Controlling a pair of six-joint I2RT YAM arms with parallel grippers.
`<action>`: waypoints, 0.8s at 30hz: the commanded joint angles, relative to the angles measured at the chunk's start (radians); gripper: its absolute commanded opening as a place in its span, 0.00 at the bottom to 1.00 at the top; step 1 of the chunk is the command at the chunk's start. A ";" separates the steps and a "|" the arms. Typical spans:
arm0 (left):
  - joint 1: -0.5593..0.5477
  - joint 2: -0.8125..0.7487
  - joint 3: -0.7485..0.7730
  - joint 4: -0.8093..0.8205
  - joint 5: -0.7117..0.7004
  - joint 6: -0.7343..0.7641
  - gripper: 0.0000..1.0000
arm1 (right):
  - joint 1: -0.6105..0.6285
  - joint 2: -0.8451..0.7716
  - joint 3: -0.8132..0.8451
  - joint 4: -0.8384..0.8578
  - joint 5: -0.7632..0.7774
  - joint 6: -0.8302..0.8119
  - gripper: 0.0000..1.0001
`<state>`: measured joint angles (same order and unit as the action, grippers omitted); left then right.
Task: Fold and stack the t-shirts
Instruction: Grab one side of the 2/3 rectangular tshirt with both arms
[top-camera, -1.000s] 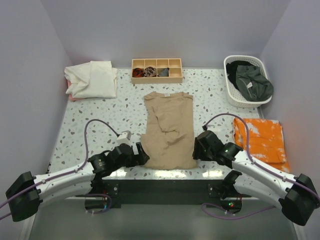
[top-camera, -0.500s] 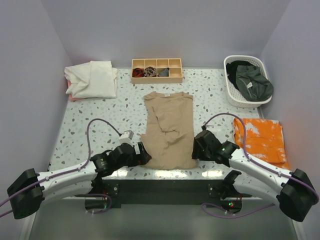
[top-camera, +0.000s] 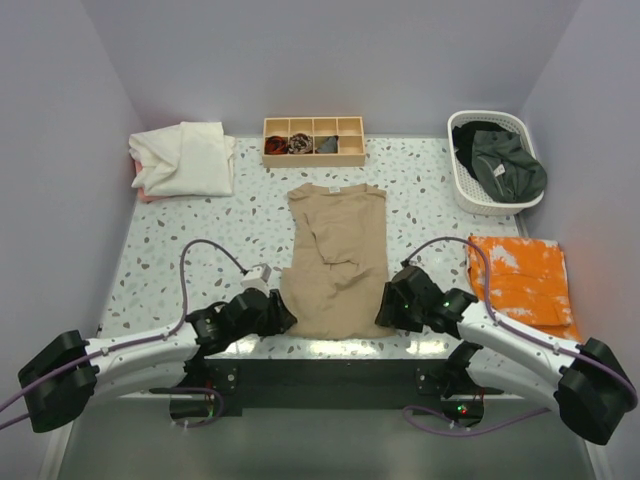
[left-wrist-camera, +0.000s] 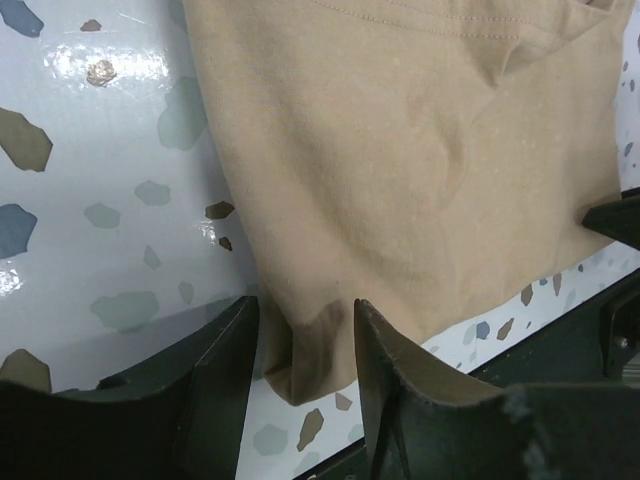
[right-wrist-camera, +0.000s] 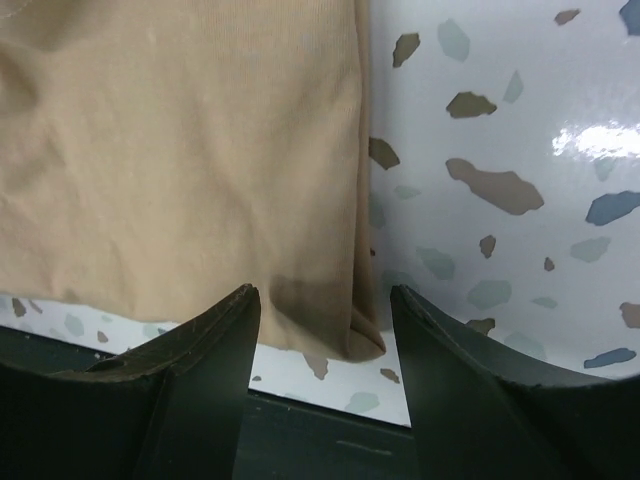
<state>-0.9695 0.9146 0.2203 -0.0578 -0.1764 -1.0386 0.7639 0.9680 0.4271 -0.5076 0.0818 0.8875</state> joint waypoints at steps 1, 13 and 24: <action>-0.006 -0.010 -0.045 0.038 0.032 -0.015 0.43 | 0.003 -0.058 -0.033 -0.016 -0.044 0.064 0.59; -0.005 0.041 -0.009 0.010 0.032 0.002 0.00 | 0.002 -0.063 -0.053 0.052 -0.060 0.073 0.21; -0.005 0.087 0.296 -0.221 -0.122 0.165 0.00 | 0.002 -0.131 0.119 -0.037 0.075 -0.059 0.00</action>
<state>-0.9703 0.9817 0.3717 -0.2020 -0.1955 -0.9741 0.7650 0.8433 0.4389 -0.5243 0.0685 0.9020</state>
